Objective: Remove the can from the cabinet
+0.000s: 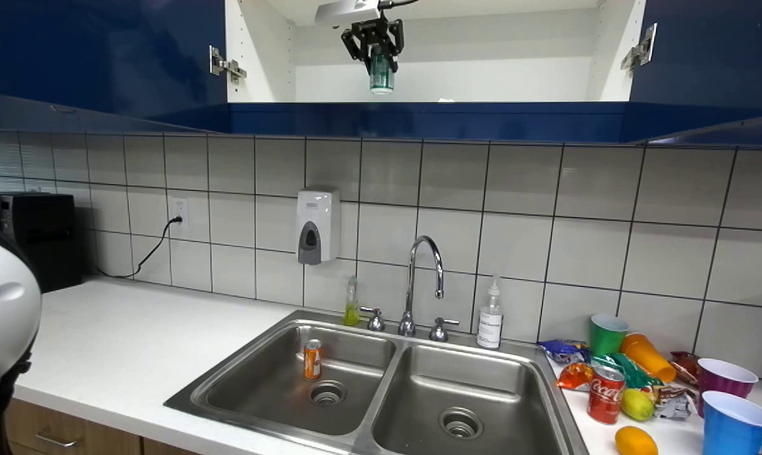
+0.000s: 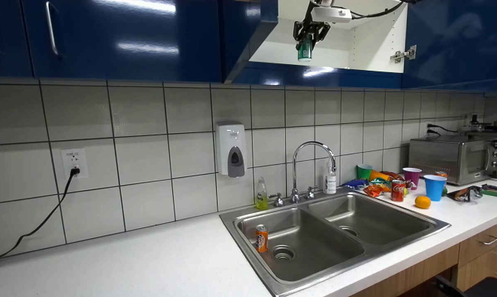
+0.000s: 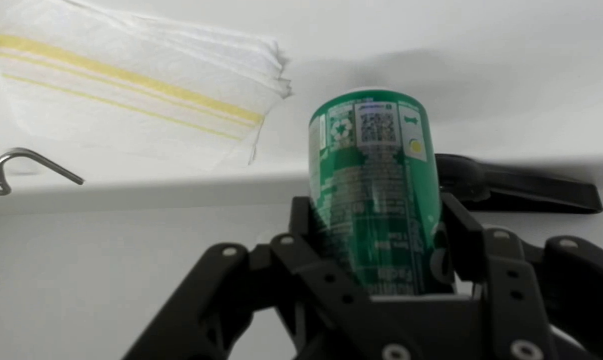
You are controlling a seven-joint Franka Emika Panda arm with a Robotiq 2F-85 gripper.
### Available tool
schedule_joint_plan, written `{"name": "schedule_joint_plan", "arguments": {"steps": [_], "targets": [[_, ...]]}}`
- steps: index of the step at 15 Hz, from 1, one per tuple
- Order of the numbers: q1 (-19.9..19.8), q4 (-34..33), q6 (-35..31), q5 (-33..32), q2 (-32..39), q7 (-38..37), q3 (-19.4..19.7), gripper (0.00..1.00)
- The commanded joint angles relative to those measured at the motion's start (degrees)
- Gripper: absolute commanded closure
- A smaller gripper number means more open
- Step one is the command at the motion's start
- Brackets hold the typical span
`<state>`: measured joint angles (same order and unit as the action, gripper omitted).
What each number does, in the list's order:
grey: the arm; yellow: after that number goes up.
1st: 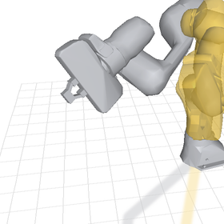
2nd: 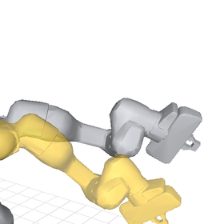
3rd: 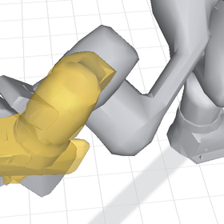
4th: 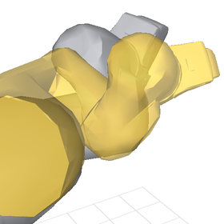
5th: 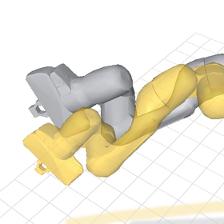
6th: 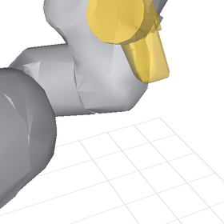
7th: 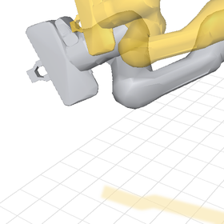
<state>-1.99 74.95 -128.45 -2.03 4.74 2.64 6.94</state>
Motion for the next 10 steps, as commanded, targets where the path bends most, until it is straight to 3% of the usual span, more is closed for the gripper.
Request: {"name": "schedule_joint_plan", "arguments": {"steps": [1, 10], "targets": [[0.09, -2.58, 1.75, -0.28, -0.13, 0.33, -0.06, 0.62], [0.74, -0.42, 6.07, -0.2, -3.89, 0.17, -0.36, 0.62]]}}
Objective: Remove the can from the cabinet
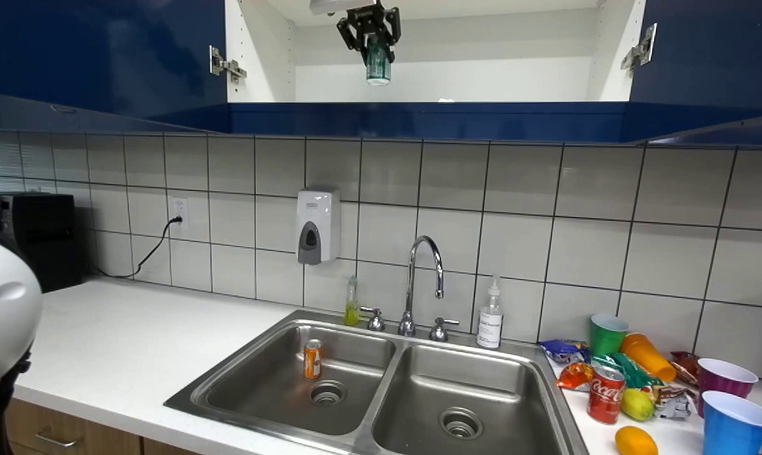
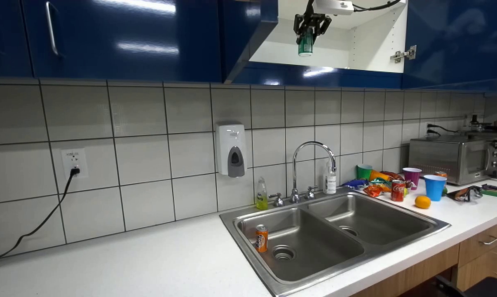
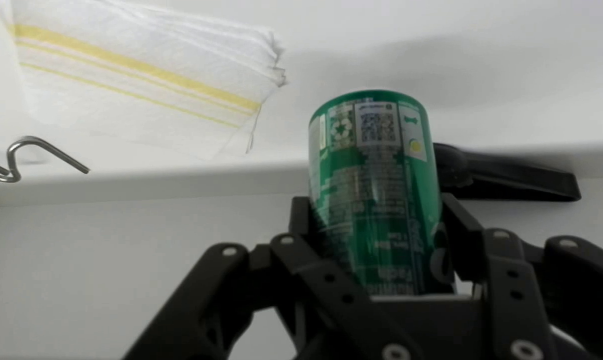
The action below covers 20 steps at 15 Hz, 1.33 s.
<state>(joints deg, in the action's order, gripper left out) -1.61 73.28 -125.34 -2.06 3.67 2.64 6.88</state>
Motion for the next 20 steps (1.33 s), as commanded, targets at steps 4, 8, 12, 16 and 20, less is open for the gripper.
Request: {"name": "schedule_joint_plan", "arguments": {"steps": [4, 8, 12, 16, 20], "targets": [[0.81, 3.62, 5.53, -1.36, -6.34, -0.42, -0.53, 0.62], [1.17, 7.34, 7.25, -1.53, -10.58, -0.8, -0.73, 0.62], [1.34, 11.7, 8.42, -2.15, -14.94, -1.34, -1.06, 0.62], [1.48, 16.59, 9.17, -2.75, -19.59, -1.77, -1.88, 0.62], [0.46, 21.57, 9.71, -2.55, -24.01, -2.19, -4.0, 0.62]]}}
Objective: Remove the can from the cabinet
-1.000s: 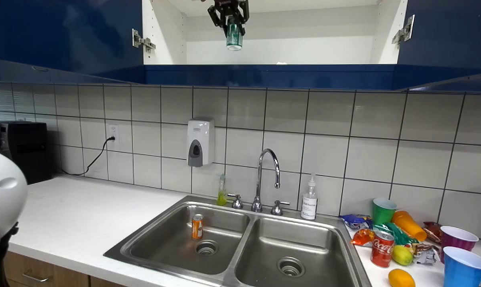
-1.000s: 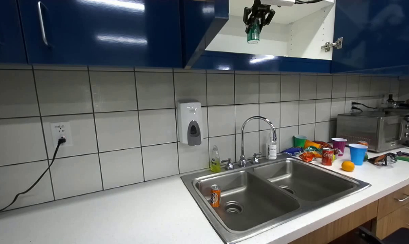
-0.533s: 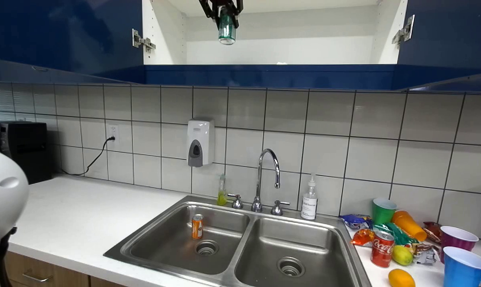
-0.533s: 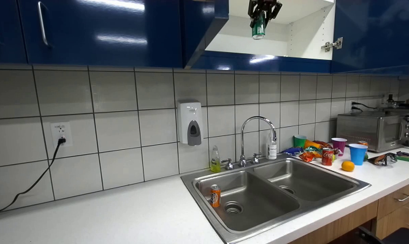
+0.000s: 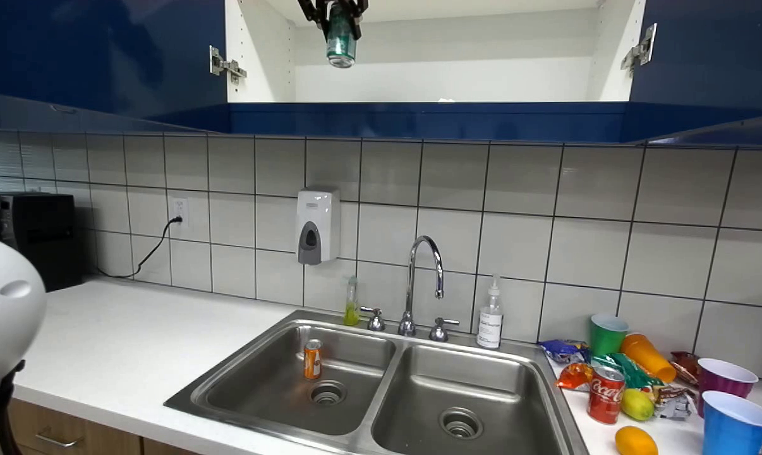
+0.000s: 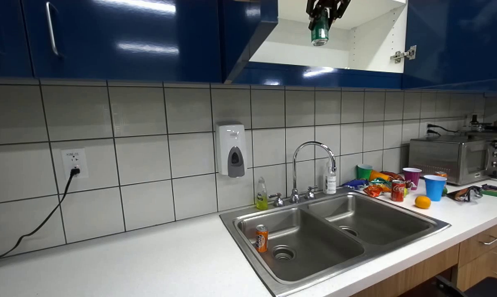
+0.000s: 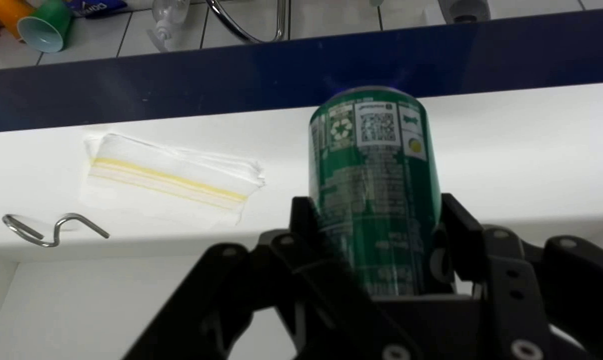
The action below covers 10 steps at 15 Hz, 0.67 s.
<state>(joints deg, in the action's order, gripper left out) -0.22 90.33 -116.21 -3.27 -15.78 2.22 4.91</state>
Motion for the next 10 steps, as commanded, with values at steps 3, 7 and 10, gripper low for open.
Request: {"name": "schedule_joint_plan", "arguments": {"steps": [3, 7, 10], "targets": [[-1.02, 8.54, 0.67, -1.22, -7.75, -2.71, -3.02, 0.62], [-1.17, 13.96, 0.25, -1.03, -11.4, -4.07, -3.88, 0.62], [-1.02, 17.07, -0.07, -0.92, -13.41, -3.92, -4.16, 0.62]]}}
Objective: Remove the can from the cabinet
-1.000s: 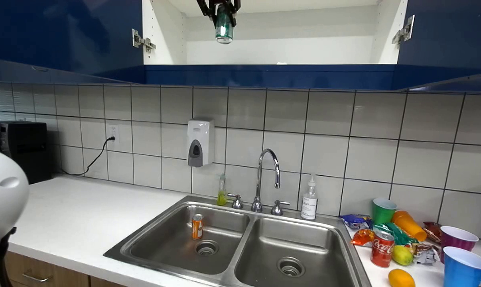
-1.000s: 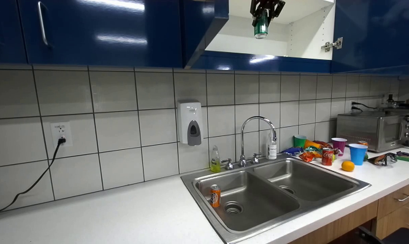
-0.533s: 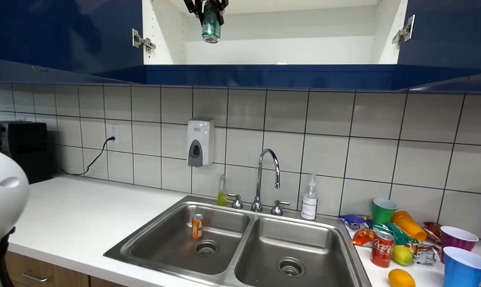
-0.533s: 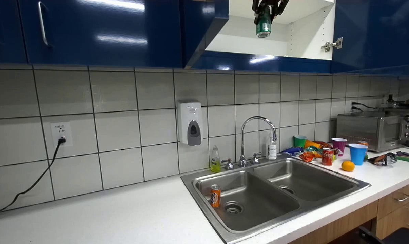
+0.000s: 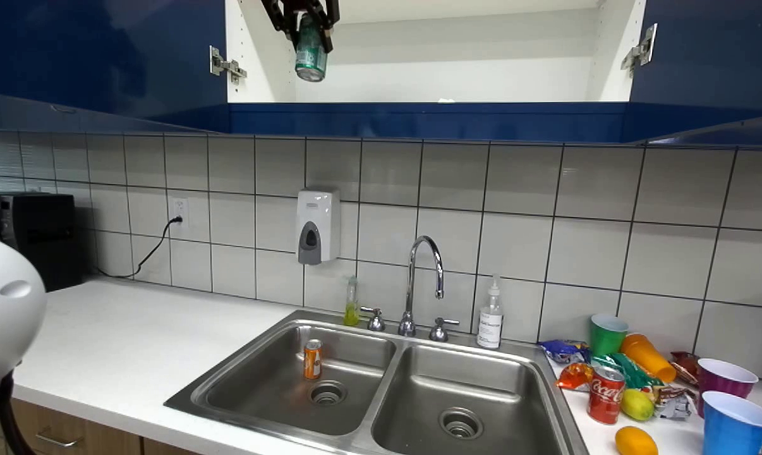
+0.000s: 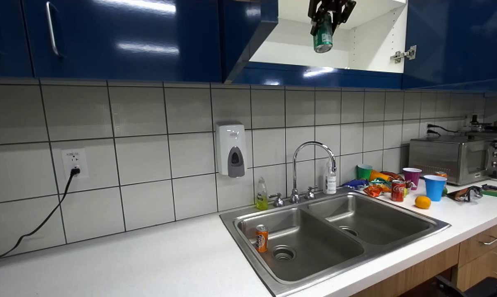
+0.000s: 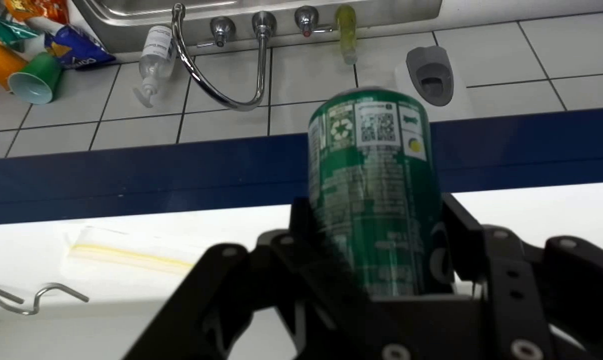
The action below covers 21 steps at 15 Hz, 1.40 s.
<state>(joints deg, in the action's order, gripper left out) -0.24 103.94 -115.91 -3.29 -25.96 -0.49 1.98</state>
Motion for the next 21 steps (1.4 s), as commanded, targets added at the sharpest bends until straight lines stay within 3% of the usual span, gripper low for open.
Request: {"name": "schedule_joint_plan", "arguments": {"steps": [1, 11, 21], "targets": [[-0.9, 4.31, -0.19, -0.74, -3.79, -0.79, -1.15, 0.62], [-0.14, 12.92, -2.16, 0.16, -7.06, 1.34, -0.37, 0.62], [0.19, 22.39, -13.32, 0.49, -6.3, 1.31, -0.75, 0.62]]}}
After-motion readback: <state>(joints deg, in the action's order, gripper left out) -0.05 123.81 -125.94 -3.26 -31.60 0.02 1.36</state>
